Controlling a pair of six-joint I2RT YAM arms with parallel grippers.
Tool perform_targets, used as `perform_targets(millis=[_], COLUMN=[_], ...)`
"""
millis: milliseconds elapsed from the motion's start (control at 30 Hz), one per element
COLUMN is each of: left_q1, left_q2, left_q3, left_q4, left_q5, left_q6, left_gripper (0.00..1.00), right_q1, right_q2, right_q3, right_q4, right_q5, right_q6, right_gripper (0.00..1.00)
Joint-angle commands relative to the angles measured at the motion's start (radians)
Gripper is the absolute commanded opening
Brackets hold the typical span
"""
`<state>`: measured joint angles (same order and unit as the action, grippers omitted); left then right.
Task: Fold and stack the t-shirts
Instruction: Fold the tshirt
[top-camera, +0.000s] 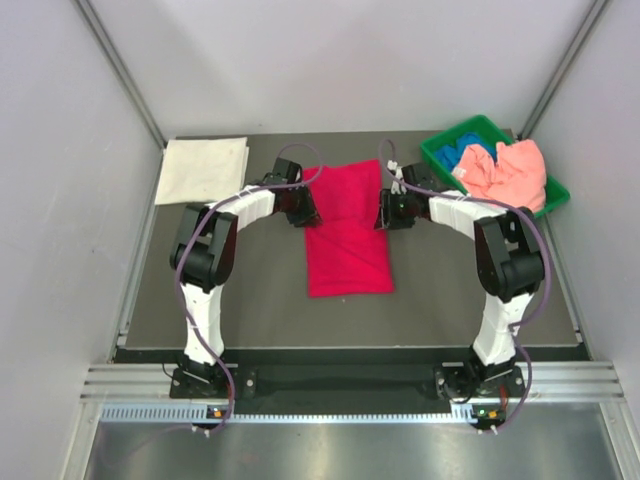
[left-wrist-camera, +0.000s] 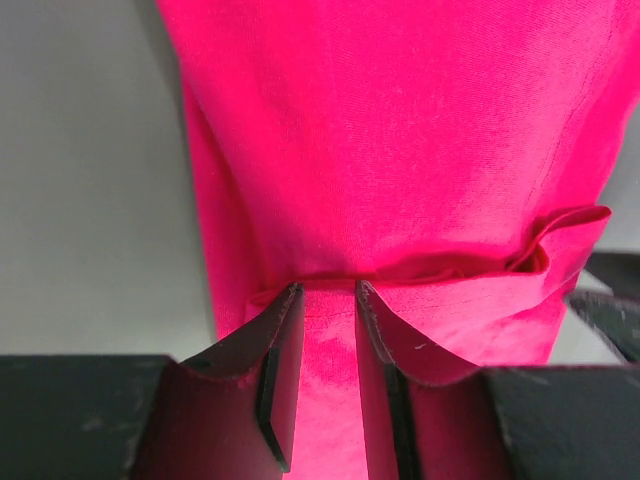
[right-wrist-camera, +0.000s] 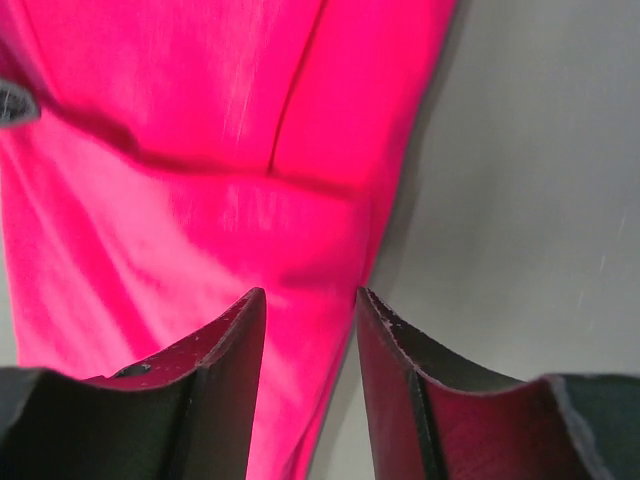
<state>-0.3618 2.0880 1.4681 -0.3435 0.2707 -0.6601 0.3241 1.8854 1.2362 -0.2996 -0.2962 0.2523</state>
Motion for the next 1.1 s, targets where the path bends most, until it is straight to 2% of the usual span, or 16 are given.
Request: perform_targets(millis=[0,200,267,333,467,600,767,833,1067], left_q1=[0.0,0.0,0.0,0.0,0.001,0.0,0.0,0.001,0.001], left_q2=[0.017,0.017,0.006,-0.032,-0.121,-0.158,-0.118,-0.103,-0.082], left_q3=[0.009,0.034,0.05,0.06,0.047,0.032,0.026,0.024,0.015], left_q4=[0.009,-0.048,-0.071,-0.101,-0.107,-0.108,-0.108,-0.107,-0.112], left_q5=[-0.03,-0.077,-0.082,-0.08,-0.064,-0.042,-0.028,-0.025,-0.036], left_q6=[0.024,0.045,0.065,0.091,0.151,0.2,0.22,0.224,0.24], left_gripper=[0.33,0.33,0.33,0.35,0.43,0.43,0.4,0.39,0.38], right_q1=[-0.014,-0.017,-0.02,-0.02,-0.023,-0.023,-0.023,-0.023,-0.023], right_q2=[0.043,0.124,0.135,0.132,0.118,0.112,0.109,0.104,0.104], right_q3=[0.086,0.152,0.157,0.152,0.147,0.149,0.155,0.154,0.163], right_q4=[0.017,-0.01,-0.012,-0.006,0.002,0.004,0.007,0.007,0.005], right_q5=[-0.027,-0.049,-0.052,-0.049,-0.049,-0.052,-0.054,-0.054,-0.052], right_q6=[-0.068,-0.103,-0.107,-0.11,-0.11,-0.107,-0.094,-0.093,-0.09], right_gripper=[0.41,0.37,0.32,0.29,0.28,0.29,0.28,0.24,0.24])
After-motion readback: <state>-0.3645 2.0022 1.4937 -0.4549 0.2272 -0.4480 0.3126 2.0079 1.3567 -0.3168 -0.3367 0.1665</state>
